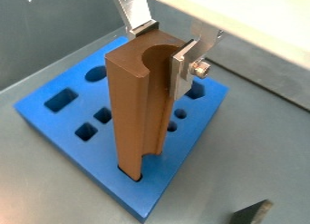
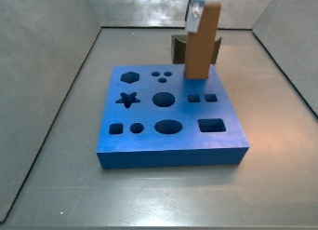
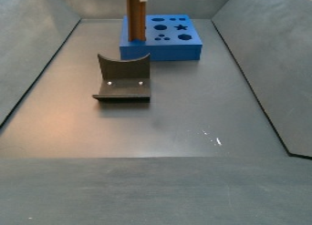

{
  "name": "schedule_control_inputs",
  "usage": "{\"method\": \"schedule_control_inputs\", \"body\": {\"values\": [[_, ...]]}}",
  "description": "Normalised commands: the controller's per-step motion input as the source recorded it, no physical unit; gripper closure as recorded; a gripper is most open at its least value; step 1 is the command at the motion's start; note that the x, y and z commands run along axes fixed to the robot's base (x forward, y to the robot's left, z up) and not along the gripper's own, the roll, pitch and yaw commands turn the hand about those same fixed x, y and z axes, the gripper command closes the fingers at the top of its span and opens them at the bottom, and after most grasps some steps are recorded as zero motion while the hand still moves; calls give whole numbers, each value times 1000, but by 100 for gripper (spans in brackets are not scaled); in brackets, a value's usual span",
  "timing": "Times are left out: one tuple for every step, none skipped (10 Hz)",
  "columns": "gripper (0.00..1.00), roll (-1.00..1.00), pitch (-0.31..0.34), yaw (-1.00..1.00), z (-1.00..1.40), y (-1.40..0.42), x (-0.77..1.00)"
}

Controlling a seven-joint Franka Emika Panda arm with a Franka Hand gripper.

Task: Insert the arch object.

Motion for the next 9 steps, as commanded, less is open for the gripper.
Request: {"method": "schedule_control_inputs", "body": {"values": [[100,0,51,137,-203,0,140],[100,0,41,66,-191,0,37],[100,3,53,0,-194,0,34],[100,34,61,-34,-203,0,0],[100,37,27,-134,-249,0,0],[100,40,26,-194,-271,0,0],[100,36,6,-151,-257,0,0],[100,33,0,-131,-254,3,0],[100,39,0,-74,-237,11,0]]}}
